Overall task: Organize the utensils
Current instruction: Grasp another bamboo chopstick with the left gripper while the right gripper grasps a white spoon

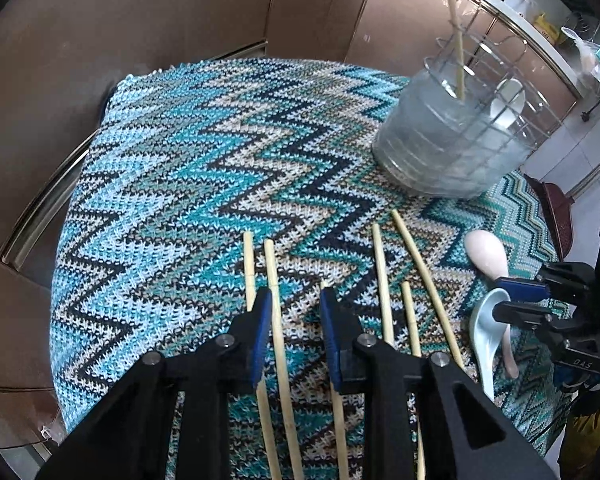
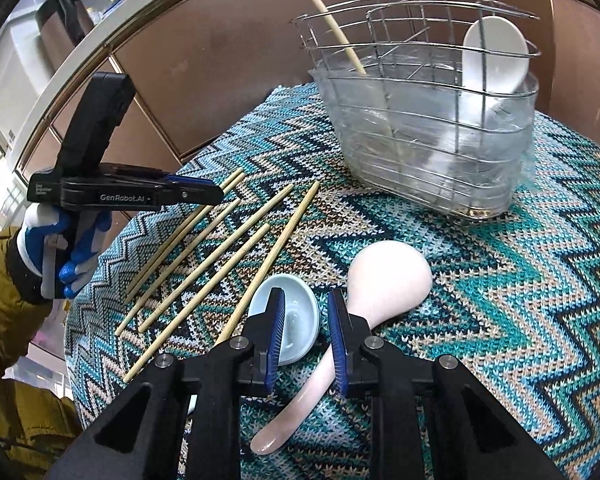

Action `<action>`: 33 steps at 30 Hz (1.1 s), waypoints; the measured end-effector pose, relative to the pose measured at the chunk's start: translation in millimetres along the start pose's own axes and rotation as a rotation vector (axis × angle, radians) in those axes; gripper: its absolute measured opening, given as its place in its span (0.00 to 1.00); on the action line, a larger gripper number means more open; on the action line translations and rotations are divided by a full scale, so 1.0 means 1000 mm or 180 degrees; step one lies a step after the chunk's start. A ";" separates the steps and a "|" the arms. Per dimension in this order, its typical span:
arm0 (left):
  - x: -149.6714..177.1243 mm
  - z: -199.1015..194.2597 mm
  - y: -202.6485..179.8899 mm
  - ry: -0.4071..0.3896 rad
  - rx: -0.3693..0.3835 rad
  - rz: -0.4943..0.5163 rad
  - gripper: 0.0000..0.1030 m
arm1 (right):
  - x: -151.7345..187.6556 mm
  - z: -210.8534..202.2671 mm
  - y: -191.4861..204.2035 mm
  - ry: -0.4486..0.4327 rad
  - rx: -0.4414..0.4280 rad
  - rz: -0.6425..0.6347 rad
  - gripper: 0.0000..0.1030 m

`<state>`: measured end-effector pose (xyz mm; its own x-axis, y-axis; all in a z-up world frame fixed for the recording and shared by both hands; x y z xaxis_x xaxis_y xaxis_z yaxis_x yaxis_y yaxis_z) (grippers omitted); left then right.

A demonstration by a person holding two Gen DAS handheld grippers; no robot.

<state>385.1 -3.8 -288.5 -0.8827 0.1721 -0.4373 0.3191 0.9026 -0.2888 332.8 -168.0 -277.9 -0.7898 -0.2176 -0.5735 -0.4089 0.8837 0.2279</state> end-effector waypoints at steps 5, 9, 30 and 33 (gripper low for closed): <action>-0.002 0.007 0.002 0.0069 -0.0038 -0.0020 0.22 | -0.001 0.006 -0.001 0.0095 -0.0031 -0.0067 0.14; -0.002 0.010 0.004 0.0101 -0.0041 -0.0037 0.22 | -0.003 0.007 -0.006 0.0117 -0.0078 -0.0072 0.11; -0.022 0.023 0.009 0.0230 -0.0125 -0.0198 0.07 | -0.002 0.009 -0.005 0.0205 -0.0117 -0.0245 0.07; -0.022 0.023 0.010 0.0215 -0.0154 -0.0222 0.05 | -0.002 0.009 -0.003 0.0200 -0.0083 -0.0290 0.07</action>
<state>415.2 -7.9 -301.1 -0.9240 0.1330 -0.3585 0.2405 0.9311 -0.2743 339.8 -166.4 -284.6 -0.7754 -0.3229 -0.5426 -0.4916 0.8480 0.1979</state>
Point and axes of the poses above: each gripper's, at about its wrist camera, not at the fingertips, and z roughly the way its jaws point, y to its left, x to its underside, the point moved 2 cm from there along z, roughly the way its jaws point, and after that the axes turned 8 degrees about x, right-handed, at the moved point
